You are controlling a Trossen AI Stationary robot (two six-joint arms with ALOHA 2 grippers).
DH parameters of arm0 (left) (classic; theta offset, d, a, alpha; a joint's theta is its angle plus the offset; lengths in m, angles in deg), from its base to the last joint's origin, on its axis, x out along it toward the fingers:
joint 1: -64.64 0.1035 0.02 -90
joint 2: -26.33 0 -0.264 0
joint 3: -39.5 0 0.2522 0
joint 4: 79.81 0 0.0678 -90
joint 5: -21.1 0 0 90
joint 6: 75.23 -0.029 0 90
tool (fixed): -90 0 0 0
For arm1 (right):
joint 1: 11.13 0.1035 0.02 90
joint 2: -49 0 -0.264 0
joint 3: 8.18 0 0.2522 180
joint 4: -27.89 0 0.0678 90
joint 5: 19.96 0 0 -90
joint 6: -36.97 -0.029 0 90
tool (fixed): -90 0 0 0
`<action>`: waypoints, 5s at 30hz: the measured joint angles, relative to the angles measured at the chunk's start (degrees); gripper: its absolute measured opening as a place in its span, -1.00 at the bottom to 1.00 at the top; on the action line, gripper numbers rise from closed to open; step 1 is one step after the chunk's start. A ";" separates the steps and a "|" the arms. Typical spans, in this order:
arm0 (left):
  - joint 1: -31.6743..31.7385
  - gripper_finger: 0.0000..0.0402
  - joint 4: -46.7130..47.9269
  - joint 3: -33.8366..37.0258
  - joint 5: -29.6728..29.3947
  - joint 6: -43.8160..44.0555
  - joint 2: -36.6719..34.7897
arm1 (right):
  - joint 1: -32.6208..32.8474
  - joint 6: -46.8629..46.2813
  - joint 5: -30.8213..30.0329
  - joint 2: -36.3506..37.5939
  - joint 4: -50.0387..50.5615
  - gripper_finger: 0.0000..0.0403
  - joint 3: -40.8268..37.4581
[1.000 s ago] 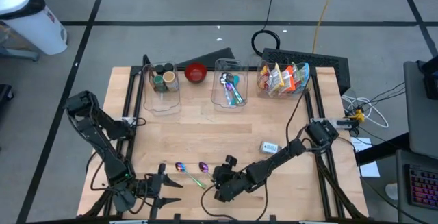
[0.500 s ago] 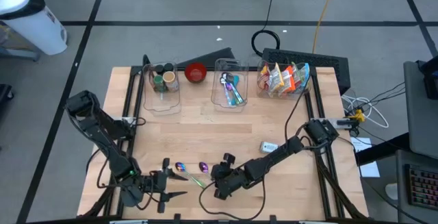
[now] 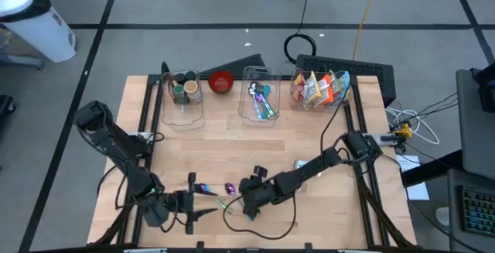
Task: Pick & Place Food Item
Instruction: Put the right violet spoon into the middle transparent bin
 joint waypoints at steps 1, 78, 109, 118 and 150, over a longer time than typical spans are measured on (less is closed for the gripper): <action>0.04 0.04 -0.02 -0.19 -0.01 -0.92 -0.44 | -0.23 0.44 0.06 0.02 0.04 -0.17 -0.30; 0.13 0.04 14.18 -0.39 16.94 -1.11 -8.78 | -9.53 14.08 22.01 -1.95 -20.85 -0.38 -1.46; 0.13 0.04 13.62 -0.39 16.91 -0.79 -8.78 | -12.33 13.06 23.42 0.93 -19.02 -1.00 -1.55; 0.13 0.04 13.28 -0.39 16.31 -1.16 -9.73 | -12.46 15.30 17.21 8.25 -15.56 -0.99 -1.57; 3.75 0.04 14.66 -0.39 6.17 0.85 -13.75 | -44.43 17.87 10.37 32.32 2.87 -1.00 -1.48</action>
